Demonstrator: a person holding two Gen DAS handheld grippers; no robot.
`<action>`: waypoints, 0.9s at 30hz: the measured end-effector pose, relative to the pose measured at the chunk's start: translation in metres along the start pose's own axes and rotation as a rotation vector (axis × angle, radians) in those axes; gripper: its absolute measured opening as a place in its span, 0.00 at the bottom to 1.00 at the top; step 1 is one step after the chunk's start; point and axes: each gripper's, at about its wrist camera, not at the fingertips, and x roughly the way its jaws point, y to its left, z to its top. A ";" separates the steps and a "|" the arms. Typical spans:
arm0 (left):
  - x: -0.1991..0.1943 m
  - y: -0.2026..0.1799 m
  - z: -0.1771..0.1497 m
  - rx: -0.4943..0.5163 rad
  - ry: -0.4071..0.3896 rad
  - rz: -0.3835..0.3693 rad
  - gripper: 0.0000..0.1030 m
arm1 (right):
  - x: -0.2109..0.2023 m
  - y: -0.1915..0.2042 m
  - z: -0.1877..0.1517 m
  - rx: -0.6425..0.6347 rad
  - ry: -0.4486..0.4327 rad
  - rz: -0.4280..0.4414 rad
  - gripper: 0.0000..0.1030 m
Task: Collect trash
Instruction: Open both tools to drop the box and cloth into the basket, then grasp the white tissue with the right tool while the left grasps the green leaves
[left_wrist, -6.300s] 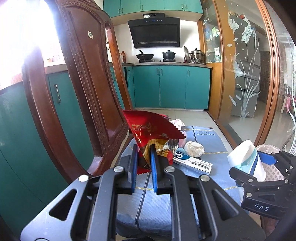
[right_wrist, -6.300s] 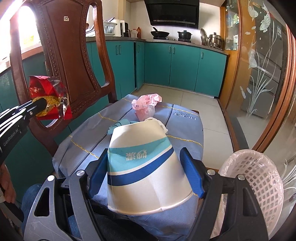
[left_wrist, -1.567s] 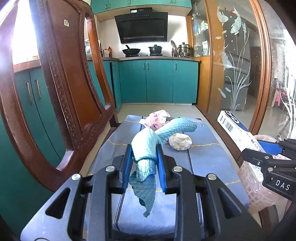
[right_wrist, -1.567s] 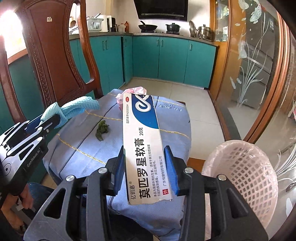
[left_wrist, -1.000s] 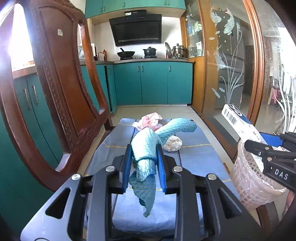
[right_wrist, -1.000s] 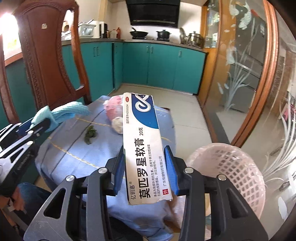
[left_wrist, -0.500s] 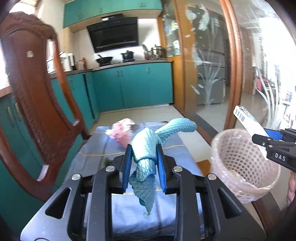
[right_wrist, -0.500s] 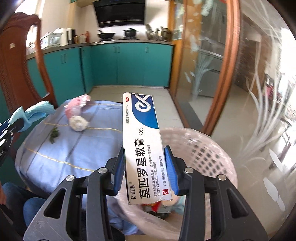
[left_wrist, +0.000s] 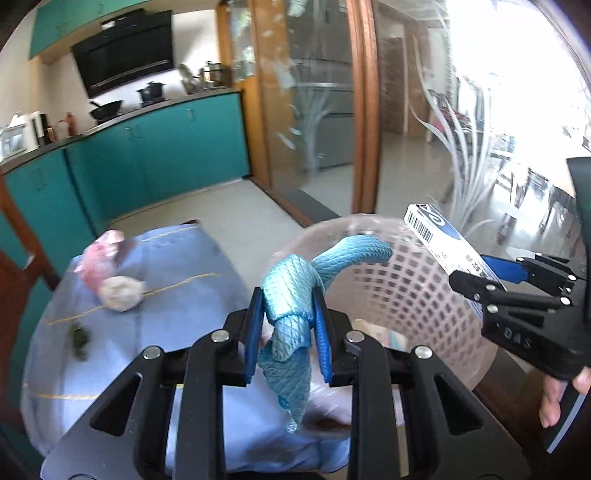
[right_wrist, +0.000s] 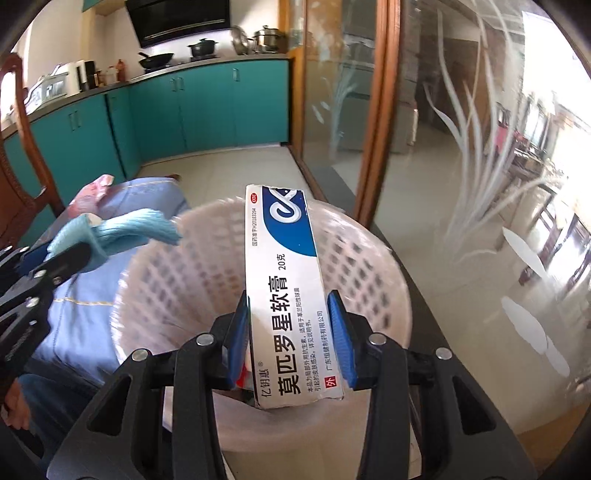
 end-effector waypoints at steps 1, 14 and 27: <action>0.007 -0.007 0.002 0.010 0.003 -0.010 0.26 | 0.000 -0.008 -0.002 0.010 0.000 -0.008 0.40; 0.039 -0.005 0.006 -0.059 0.024 -0.018 0.70 | 0.011 -0.022 0.001 0.051 0.015 0.008 0.40; 0.046 0.212 -0.038 -0.279 0.173 0.431 0.72 | 0.023 0.069 0.036 -0.031 0.007 0.190 0.72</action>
